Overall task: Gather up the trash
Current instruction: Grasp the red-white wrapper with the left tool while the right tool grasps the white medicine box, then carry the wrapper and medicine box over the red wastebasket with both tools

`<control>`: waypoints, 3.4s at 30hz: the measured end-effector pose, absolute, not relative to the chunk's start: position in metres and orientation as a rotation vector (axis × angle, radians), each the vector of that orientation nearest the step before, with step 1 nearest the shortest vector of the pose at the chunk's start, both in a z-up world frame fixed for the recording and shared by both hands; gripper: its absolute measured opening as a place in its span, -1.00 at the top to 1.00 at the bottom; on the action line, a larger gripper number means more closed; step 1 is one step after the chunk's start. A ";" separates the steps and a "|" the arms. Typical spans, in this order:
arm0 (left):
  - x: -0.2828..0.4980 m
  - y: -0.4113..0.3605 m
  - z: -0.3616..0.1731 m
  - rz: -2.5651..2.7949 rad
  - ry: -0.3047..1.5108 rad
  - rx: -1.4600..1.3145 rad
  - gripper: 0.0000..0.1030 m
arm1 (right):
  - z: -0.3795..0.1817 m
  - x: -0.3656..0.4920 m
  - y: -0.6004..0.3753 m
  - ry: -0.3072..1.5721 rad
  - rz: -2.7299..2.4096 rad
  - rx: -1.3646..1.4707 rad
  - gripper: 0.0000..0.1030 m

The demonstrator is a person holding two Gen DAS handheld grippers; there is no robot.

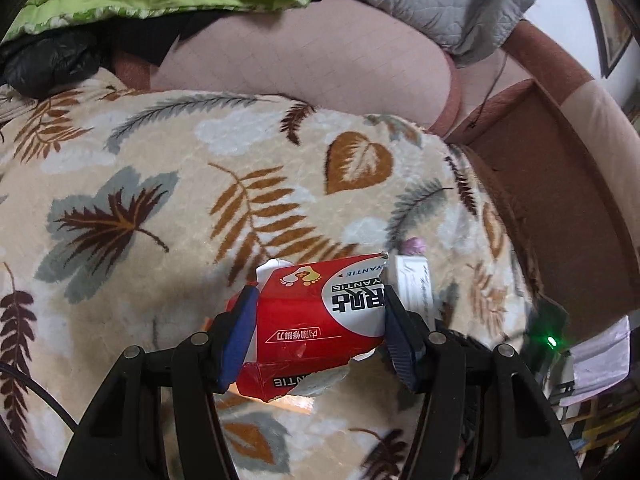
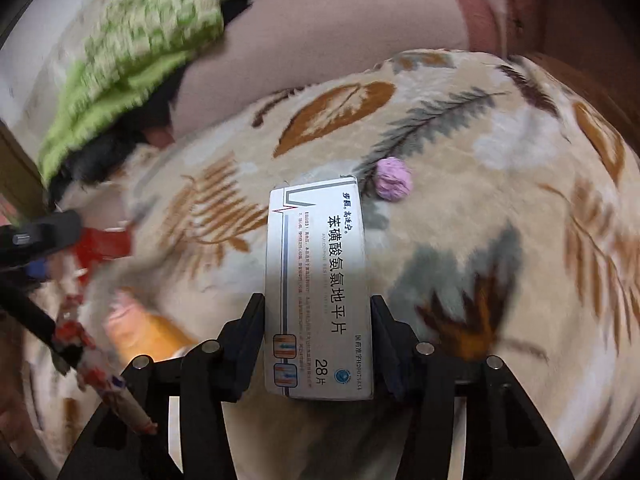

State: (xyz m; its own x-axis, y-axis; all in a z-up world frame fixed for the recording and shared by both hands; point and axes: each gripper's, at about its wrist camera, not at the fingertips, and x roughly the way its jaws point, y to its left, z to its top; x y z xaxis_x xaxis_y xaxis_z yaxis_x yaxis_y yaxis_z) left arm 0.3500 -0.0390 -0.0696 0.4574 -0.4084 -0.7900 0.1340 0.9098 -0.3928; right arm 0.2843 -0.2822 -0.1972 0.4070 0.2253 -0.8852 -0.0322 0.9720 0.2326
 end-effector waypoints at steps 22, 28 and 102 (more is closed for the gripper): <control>0.051 -0.080 0.086 -0.481 0.707 -0.194 -0.15 | 0.026 -0.026 -0.328 0.715 0.143 0.431 -0.08; -0.001 -0.105 0.101 -0.511 0.654 -0.156 -0.15 | 0.049 -0.073 -0.345 0.655 0.108 0.433 -0.08; -0.073 -0.384 -0.015 -0.973 0.965 0.062 -0.15 | 0.013 -0.248 -0.546 0.627 -0.382 0.626 -0.09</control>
